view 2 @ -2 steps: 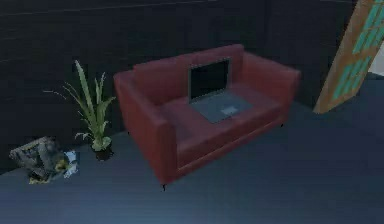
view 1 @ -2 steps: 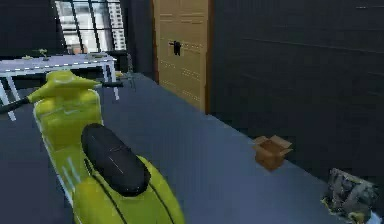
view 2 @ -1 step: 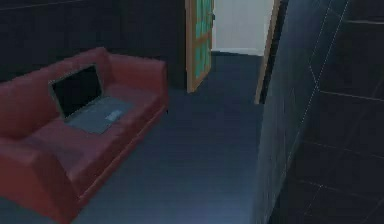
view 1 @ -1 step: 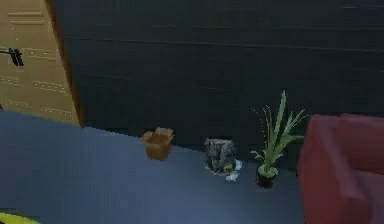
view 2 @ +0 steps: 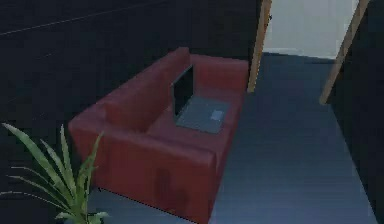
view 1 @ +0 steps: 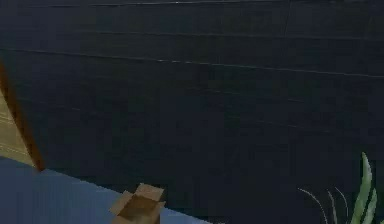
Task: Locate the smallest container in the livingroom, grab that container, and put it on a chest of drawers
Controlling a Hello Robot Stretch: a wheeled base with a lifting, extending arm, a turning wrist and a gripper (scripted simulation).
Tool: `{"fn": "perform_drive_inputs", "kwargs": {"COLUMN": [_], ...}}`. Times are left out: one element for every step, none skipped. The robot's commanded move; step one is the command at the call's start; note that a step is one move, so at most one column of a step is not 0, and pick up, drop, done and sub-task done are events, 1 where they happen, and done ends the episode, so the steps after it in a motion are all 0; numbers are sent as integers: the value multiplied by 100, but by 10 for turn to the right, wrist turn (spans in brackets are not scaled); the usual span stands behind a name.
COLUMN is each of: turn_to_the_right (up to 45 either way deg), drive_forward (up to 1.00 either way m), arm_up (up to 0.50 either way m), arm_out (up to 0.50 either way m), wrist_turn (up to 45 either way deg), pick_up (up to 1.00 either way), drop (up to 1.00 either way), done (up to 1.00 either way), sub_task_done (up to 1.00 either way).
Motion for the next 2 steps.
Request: {"fn": "perform_drive_inputs", "kwargs": {"turn_to_the_right": [270, 0], "drive_forward": [0, 5], "arm_up": [0, 0], "arm_out": [0, 0], "wrist_turn": [0, 0], "pick_up": [0, 0], "drop": [0, 0], "done": [0, 0], "sub_task_done": [0, 0]}}
